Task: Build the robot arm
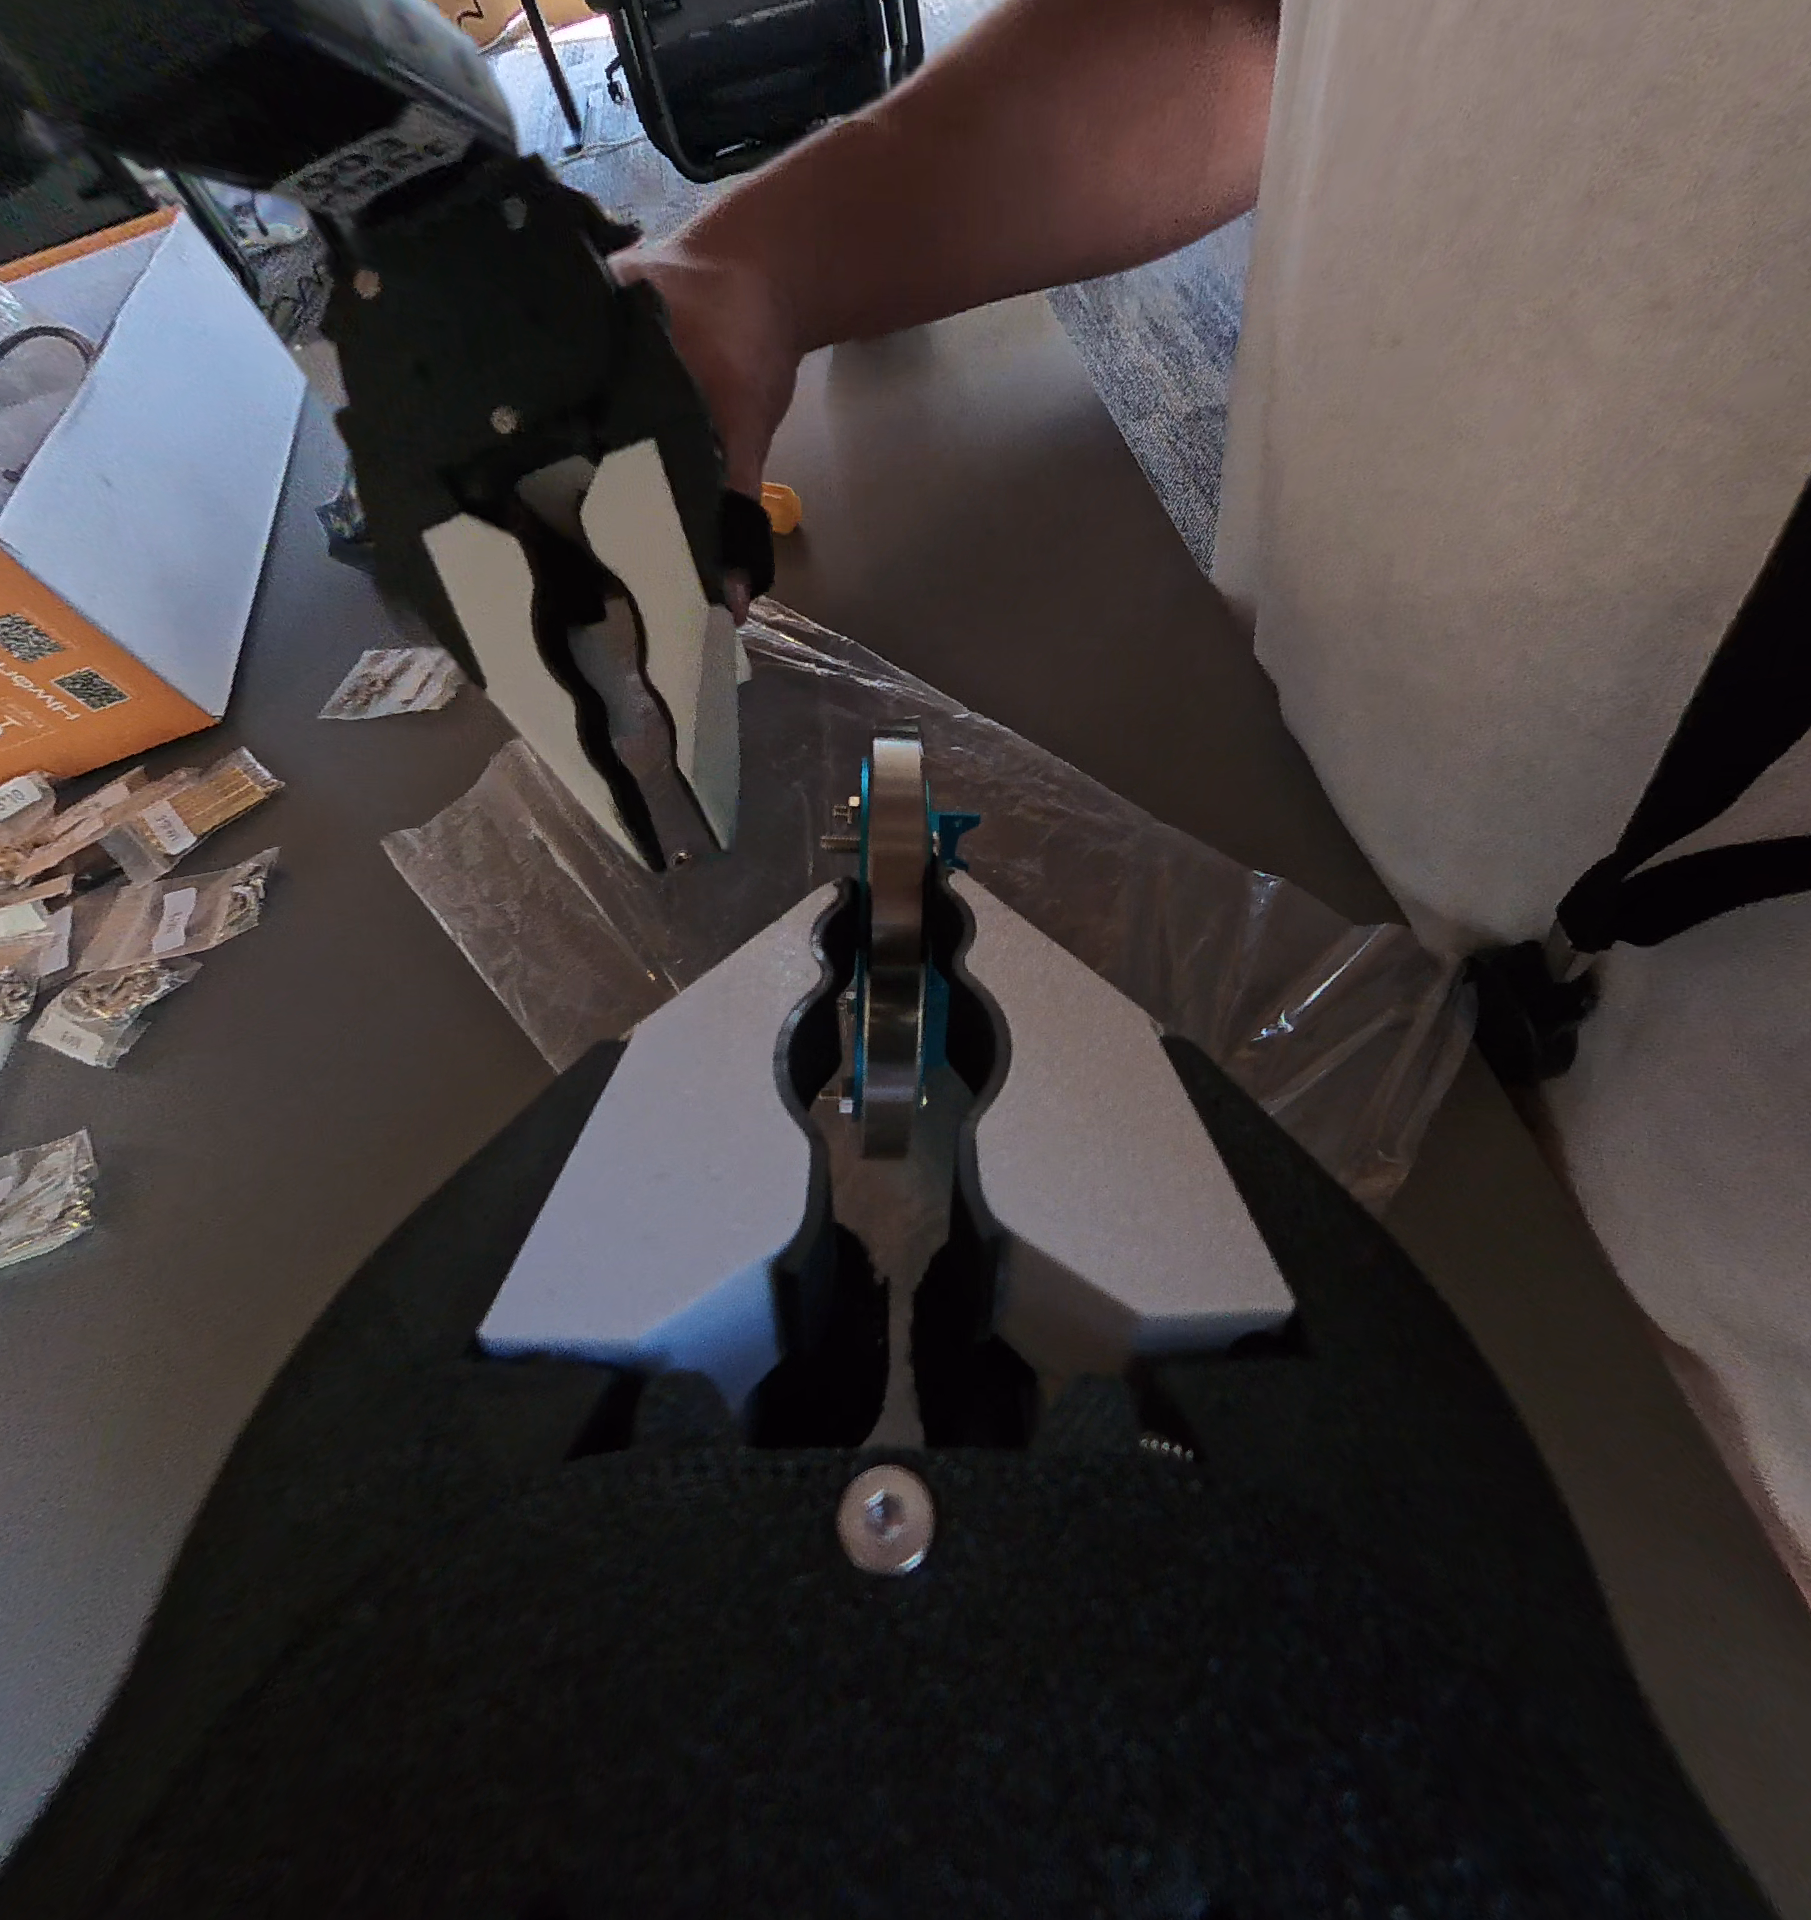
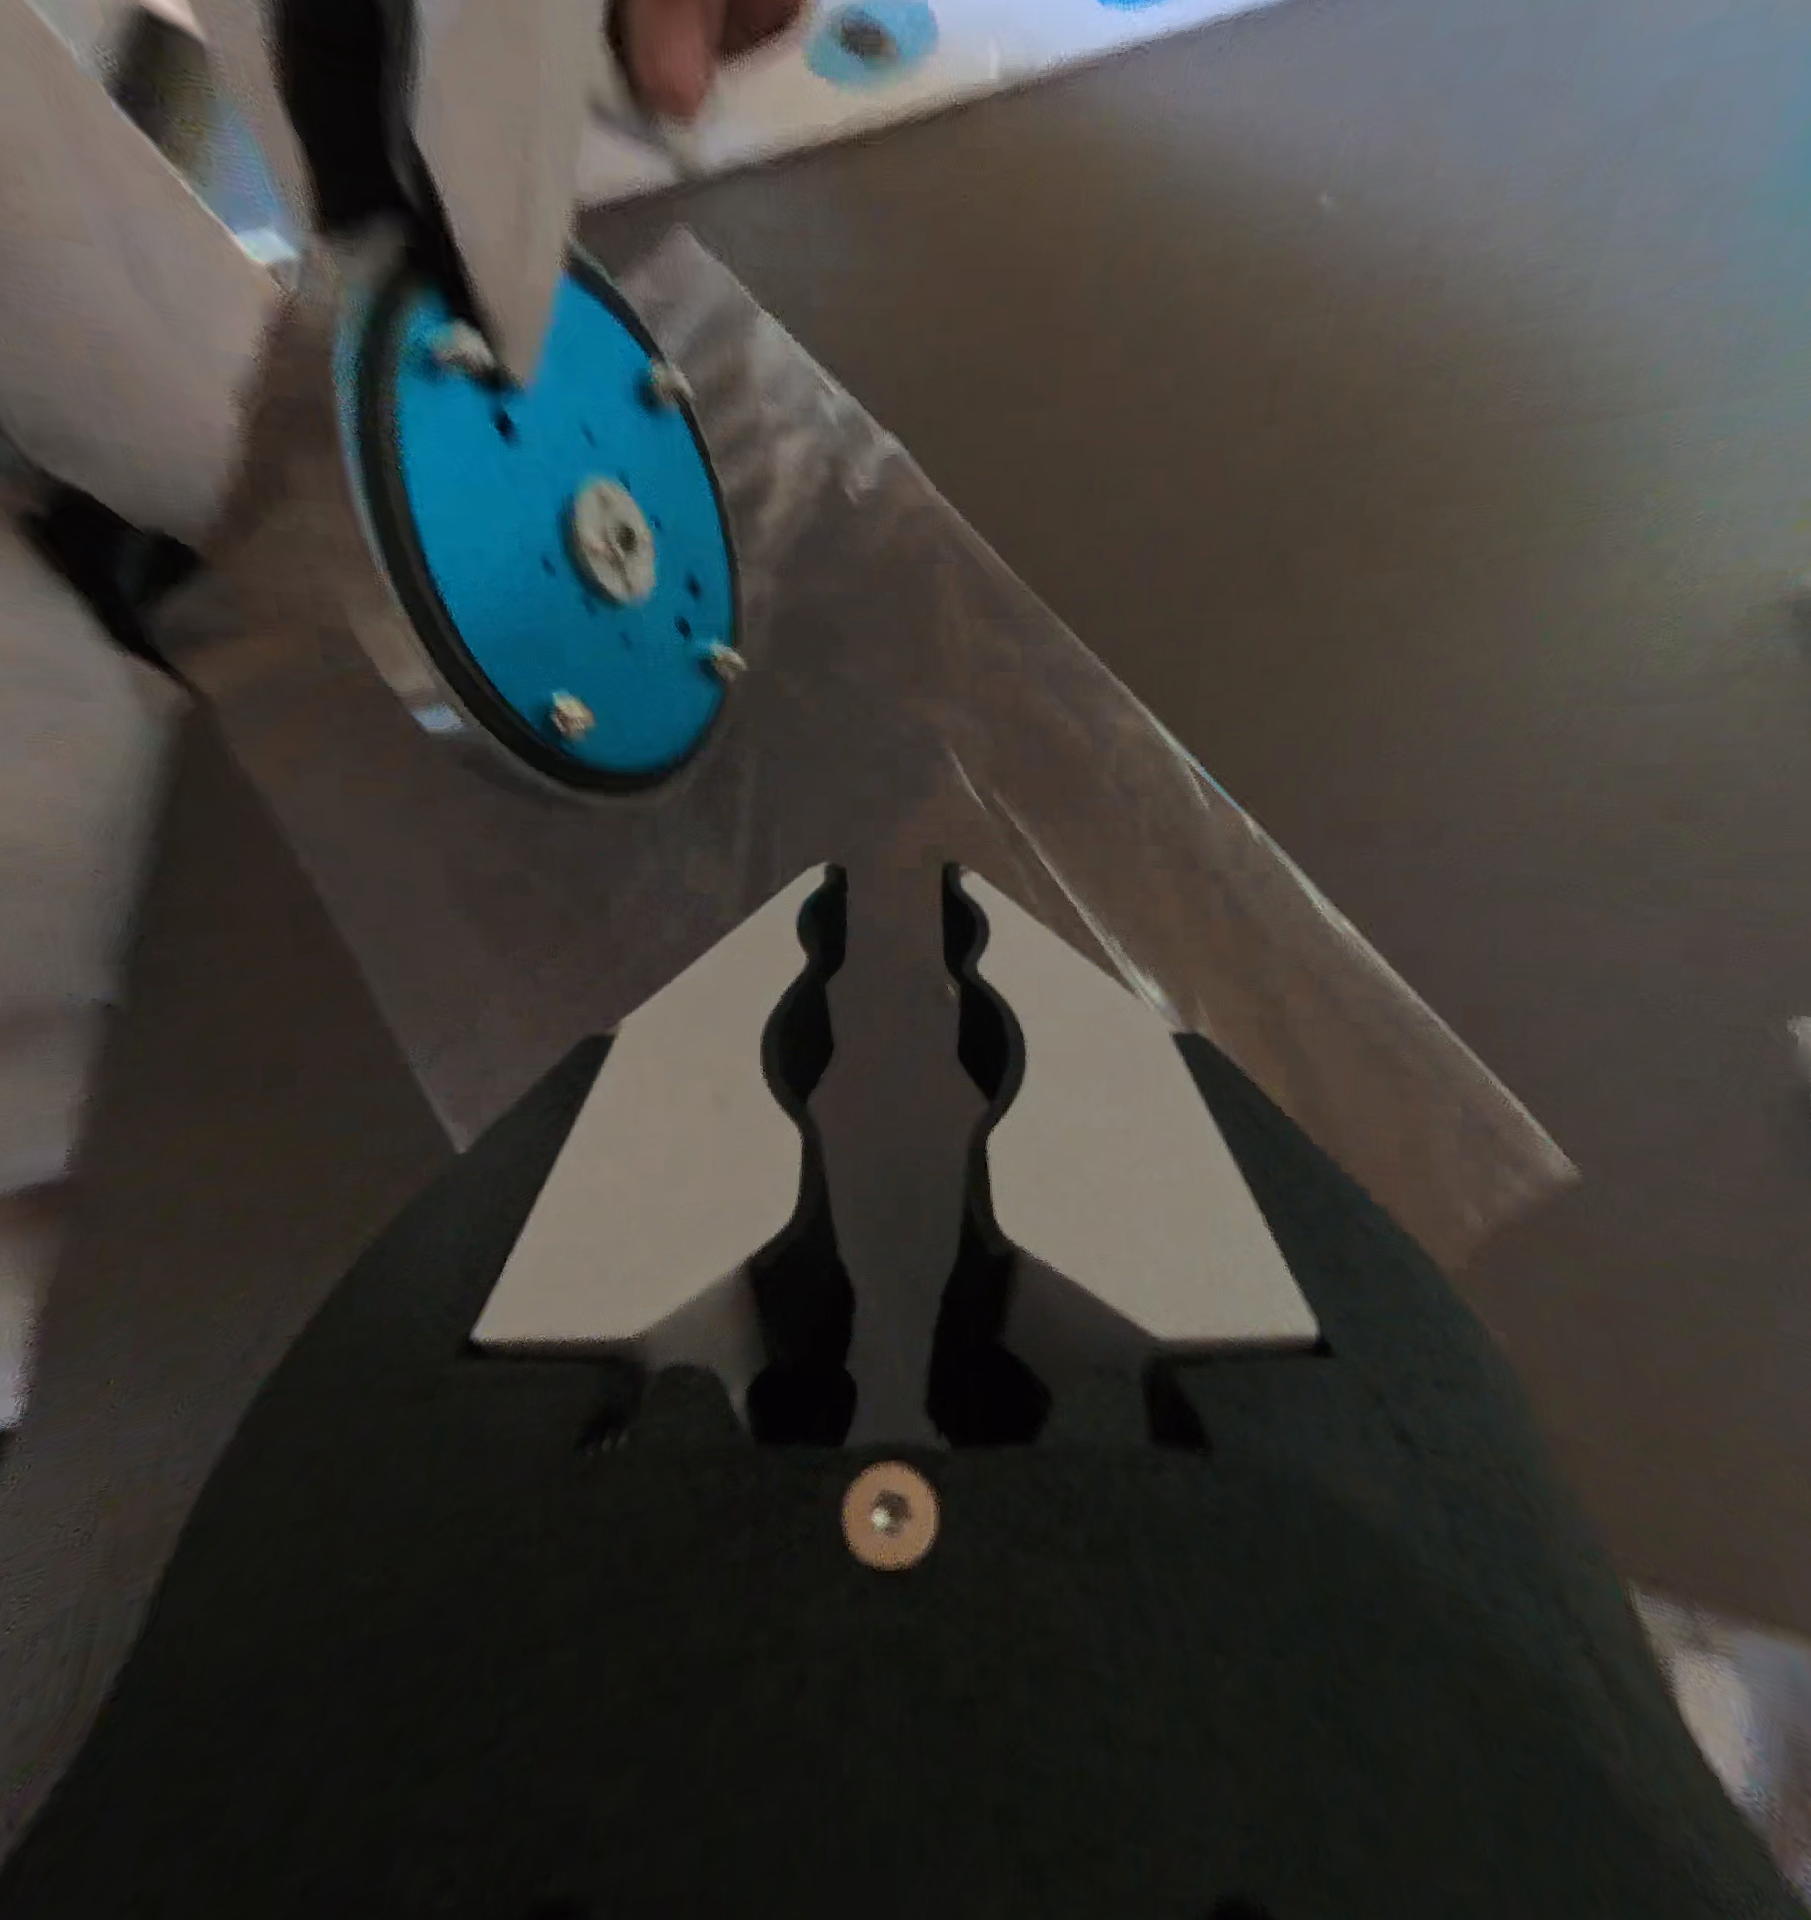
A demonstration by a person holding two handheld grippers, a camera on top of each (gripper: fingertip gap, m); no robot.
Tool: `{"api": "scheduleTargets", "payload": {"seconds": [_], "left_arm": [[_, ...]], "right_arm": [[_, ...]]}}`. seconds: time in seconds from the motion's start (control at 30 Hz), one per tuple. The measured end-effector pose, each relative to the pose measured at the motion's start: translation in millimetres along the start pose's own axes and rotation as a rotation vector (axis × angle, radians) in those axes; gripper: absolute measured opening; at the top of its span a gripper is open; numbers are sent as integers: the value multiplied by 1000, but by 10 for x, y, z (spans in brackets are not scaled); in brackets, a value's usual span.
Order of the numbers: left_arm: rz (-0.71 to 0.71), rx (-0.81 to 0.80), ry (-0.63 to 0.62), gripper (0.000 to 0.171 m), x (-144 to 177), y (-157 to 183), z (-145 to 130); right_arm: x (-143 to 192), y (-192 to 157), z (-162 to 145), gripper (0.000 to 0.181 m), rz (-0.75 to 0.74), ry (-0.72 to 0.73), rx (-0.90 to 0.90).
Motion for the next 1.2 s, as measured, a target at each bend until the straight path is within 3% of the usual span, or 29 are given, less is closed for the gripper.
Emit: {"api": "scheduleTargets", "payload": {"seconds": [0.1, 0.23, 0.37, 0.57, 1.0, 1.2], "left_arm": [[0, -6, -6, 12, -5, 8, 5], [-3, -11, -9, 13, -10, 18, 10], [-6, -4, -5, 13, -12, 16, 11], [-4, -8, -13, 13, -14, 23, 13], [-9, -10, -16, 13, -13, 37, 13], [-7, -7, -16, 13, -13, 30, 11]], "right_arm": [[77, 125, -211, 17, -201, -90, 26], [65, 82, -210, 13, -259, -99, -27], [65, 127, -153, 9, -323, -205, -41], [29, 146, -135, 15, -295, -410, -104], [-9, 164, -167, 5, -305, -408, -108], [-33, 136, -126, 8, -291, -401, -88]]}}
Point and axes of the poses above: each gripper's, where its closed fingertips meet, x back along the fingers, z out of its top, y = z × x across the jaws, the point moved 2 cm from there along x, back along the fingers, and after that the axes turned 10 degrees about -x, right-handed, at the moved point
